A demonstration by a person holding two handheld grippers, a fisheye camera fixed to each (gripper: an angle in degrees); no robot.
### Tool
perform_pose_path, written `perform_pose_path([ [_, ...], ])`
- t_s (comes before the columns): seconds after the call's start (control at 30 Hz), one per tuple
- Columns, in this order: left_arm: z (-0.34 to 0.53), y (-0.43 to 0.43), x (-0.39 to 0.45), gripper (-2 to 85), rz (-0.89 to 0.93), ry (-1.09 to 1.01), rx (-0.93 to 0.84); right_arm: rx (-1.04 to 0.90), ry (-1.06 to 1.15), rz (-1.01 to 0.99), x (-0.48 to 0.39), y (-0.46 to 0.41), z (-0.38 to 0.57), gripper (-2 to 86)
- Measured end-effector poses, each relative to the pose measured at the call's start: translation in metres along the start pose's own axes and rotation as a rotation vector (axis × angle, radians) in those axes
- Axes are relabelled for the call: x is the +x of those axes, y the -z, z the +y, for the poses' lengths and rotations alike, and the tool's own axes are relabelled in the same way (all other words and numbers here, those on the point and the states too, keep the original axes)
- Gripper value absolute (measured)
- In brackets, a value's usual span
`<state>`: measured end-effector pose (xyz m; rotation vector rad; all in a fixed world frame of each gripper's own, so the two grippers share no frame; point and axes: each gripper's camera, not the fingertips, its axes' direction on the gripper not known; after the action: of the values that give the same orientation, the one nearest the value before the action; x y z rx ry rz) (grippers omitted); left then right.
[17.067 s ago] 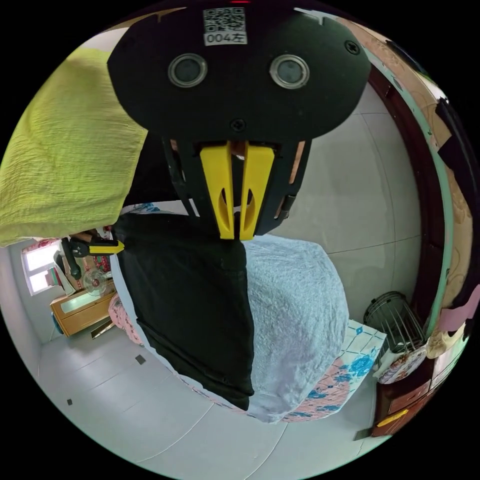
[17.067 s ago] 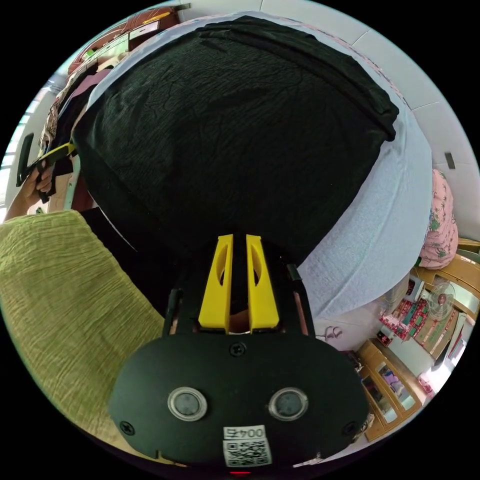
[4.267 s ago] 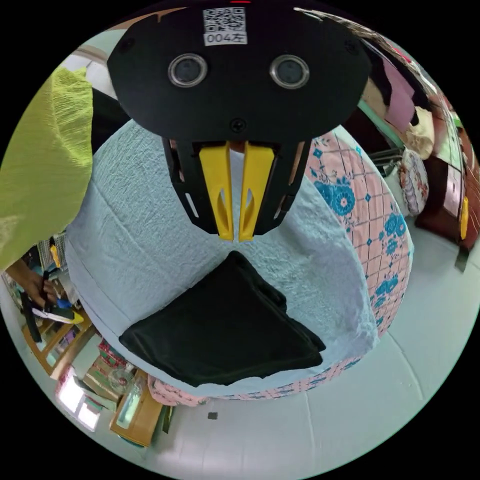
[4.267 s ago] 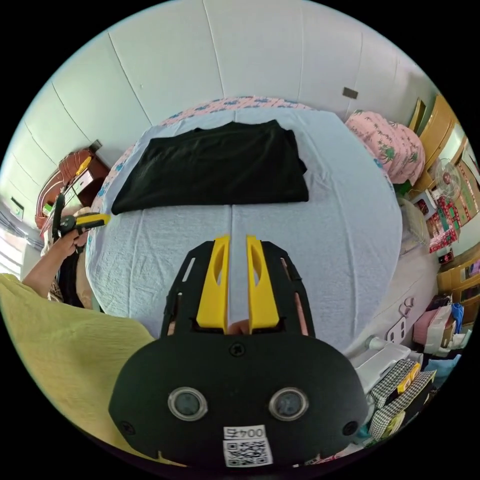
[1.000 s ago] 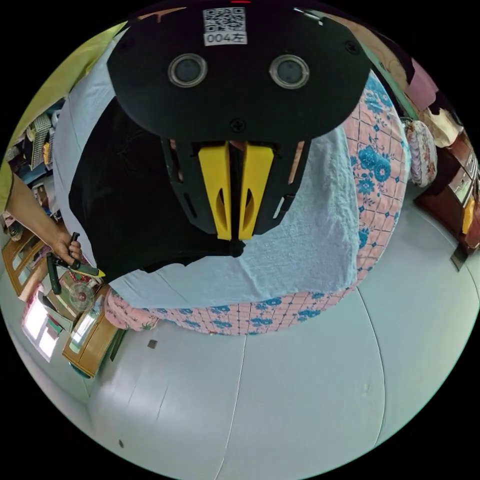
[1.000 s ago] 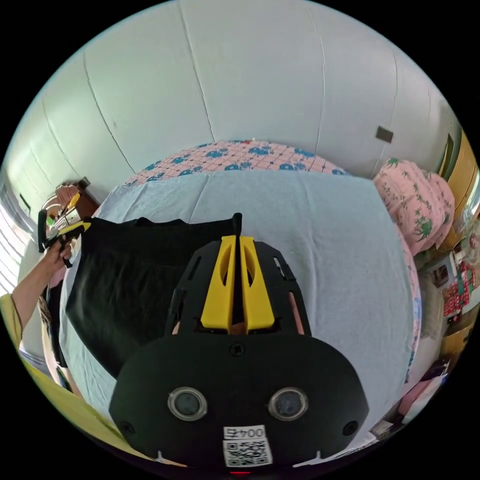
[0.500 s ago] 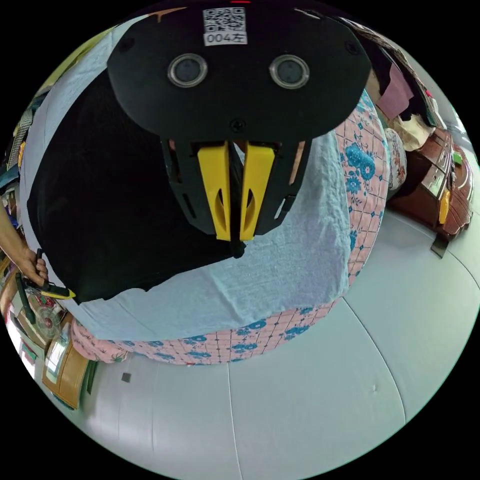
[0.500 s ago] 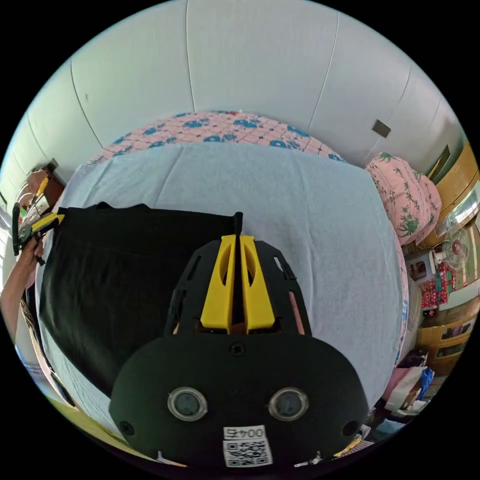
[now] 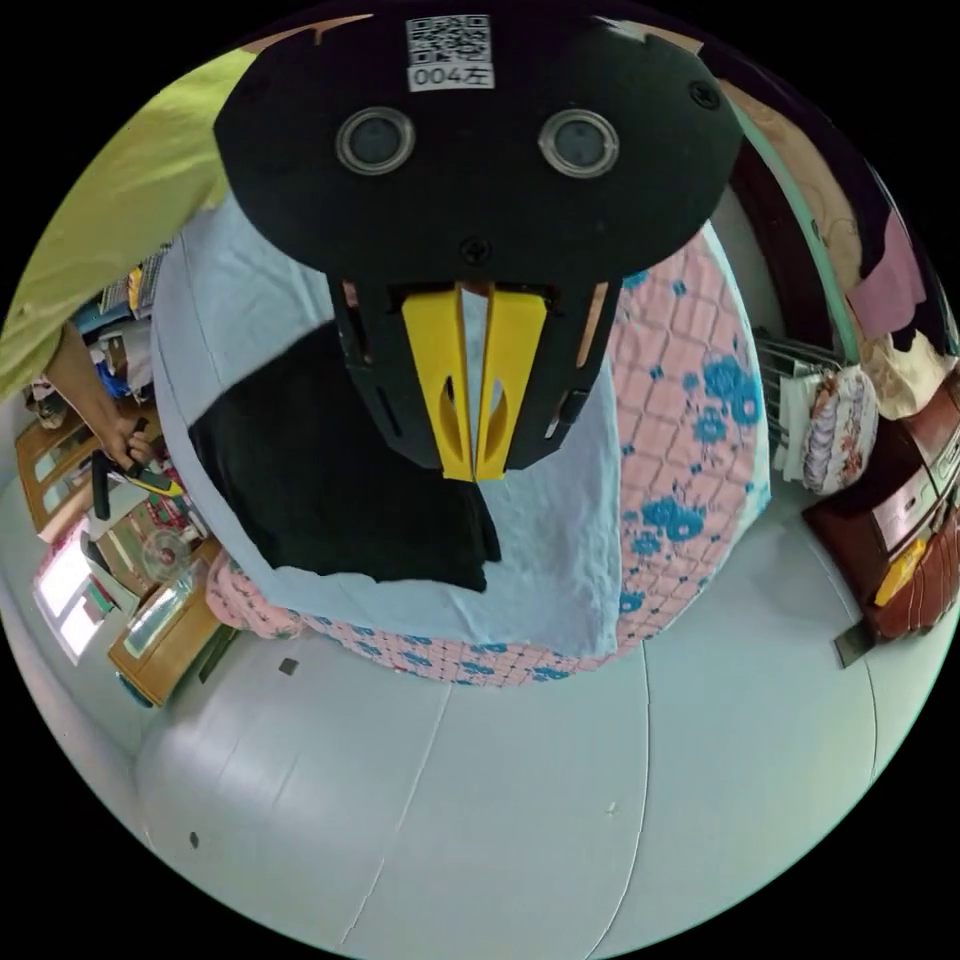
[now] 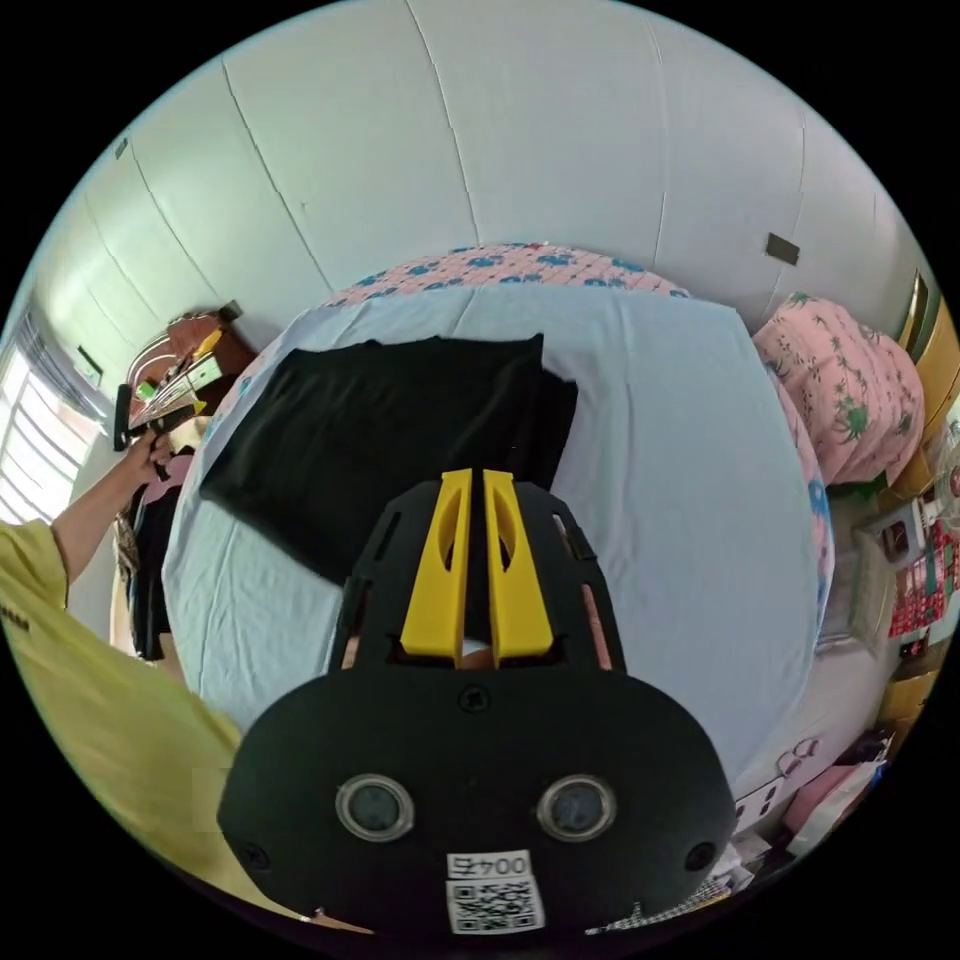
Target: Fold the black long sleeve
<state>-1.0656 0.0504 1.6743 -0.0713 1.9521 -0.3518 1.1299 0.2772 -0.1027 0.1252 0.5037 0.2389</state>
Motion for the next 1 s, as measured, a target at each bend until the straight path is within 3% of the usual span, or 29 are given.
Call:
perform_pose_path([
  [0.13,0.113,0.027,0.047,2.8,0.034,-0.034,-0.062,-0.032,-0.085,-0.088,-0.014,0.027,0.099,7.0],
  [0.27,0.173,0.015,0.109,4.6,-0.095,-0.147,-0.169,-0.056,-0.117,-0.102,-0.027,0.029,0.154,9.3],
  [0.37,0.174,-0.004,0.134,5.7,-0.199,-0.227,-0.223,-0.105,-0.078,-0.061,-0.033,0.016,0.158,10.1],
  [0.53,0.15,-0.024,0.129,6.3,-0.215,-0.234,-0.286,-0.137,-0.063,-0.002,-0.039,-0.005,0.148,10.1],
  [1.0,0.128,-0.032,0.132,8.1,-0.161,-0.334,-0.323,-0.256,0.062,0.085,-0.08,-0.045,0.16,9.9],
])
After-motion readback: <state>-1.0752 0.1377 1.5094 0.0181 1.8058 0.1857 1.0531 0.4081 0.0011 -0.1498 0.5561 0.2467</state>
